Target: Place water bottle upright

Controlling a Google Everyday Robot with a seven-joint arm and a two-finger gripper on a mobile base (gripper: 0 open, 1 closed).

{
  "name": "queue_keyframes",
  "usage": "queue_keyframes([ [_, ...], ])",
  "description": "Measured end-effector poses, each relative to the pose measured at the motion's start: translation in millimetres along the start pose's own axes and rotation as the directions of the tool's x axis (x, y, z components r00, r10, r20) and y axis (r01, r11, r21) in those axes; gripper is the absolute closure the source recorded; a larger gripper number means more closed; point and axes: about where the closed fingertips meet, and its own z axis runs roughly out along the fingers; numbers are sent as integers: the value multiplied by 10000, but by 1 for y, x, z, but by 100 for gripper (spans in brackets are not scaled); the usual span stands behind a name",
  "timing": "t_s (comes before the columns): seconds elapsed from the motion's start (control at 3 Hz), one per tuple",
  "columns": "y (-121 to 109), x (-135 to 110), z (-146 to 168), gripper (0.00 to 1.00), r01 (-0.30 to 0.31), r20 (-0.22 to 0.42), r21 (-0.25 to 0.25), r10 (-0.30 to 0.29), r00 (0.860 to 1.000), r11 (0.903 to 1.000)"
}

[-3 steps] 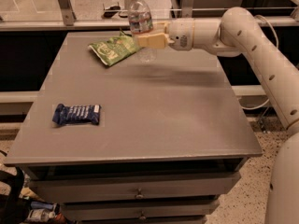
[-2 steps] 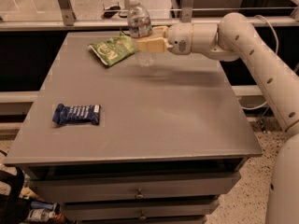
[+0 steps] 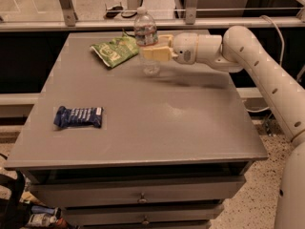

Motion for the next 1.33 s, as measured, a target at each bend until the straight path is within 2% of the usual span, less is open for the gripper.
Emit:
queue_keyframes([
  [0.33,-5,12,-5,100,-102,80,147,101,9999,9998],
  [1.0,-6,12,-7,100,-149,104,194,147,9998,9997],
  [1.33,-6,11,-7,90,-149,104,192,147,9998,9997],
])
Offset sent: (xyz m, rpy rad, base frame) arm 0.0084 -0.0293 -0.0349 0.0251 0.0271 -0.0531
